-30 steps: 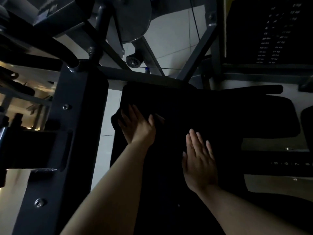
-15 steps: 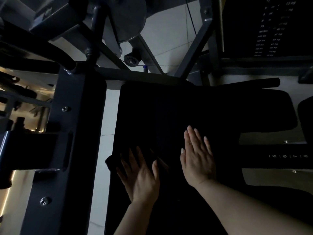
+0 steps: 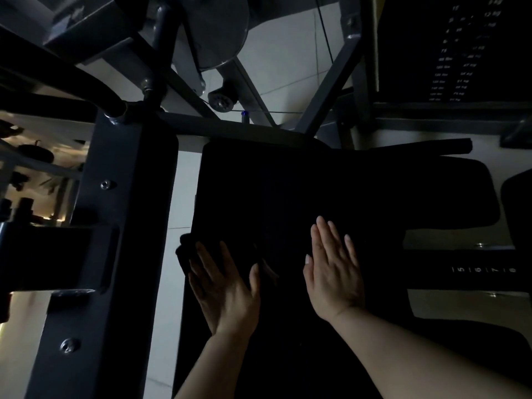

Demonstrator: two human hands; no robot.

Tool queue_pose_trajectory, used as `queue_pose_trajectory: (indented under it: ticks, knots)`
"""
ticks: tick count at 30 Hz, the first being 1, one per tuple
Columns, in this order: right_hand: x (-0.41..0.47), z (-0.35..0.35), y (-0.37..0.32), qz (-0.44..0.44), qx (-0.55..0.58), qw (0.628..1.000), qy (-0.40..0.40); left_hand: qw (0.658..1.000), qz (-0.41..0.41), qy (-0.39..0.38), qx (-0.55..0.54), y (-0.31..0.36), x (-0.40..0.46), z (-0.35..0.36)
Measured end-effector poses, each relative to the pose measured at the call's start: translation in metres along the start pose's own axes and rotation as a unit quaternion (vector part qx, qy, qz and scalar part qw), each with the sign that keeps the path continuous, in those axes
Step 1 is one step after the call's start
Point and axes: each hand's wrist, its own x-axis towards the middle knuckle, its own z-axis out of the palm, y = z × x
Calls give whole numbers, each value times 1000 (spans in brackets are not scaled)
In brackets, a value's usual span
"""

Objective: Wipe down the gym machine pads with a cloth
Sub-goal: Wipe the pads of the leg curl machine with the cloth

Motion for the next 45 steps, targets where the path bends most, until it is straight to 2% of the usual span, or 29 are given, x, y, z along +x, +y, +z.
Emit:
queue_pose_trajectory:
  ticks: [4,6,12,17,21,23,29,32,35,39,41,45]
  knots:
    - [-1,0,-2,3,5,1000,1,996,63,-66,26,-9,-51,4]
    - [-1,0,-2,4,9,1000,5,994,61,-81,26,-3,-50,5]
    - [1,-1,0,-9,31,999,3,996,-11,-82,-23,58,33,-16]
    - [1,-5,4,-18,120,992,34,997,-6,-66,-46,83,70,-25]
    - [3,-6,3,-21,114,993,33,994,89,-68,-8,61,31,-21]
    - [2,-6,2,-14,106,994,19,991,112,-77,7,47,-3,-14]
    - [0,-6,4,-19,110,994,16,983,117,-135,43,19,-121,9]
    - [0,-7,4,-17,104,994,12,981,112,-153,51,7,-147,9]
    - [0,-7,2,-16,93,995,12,983,99,-153,36,11,-126,9]
    - [1,-6,1,-8,74,997,11,994,60,-88,5,35,-46,-2]
    - [2,-6,1,-10,59,998,10,995,57,-84,-7,47,-7,-10]
    - [2,-4,2,-14,35,999,1,994,78,-71,-17,43,0,-12]
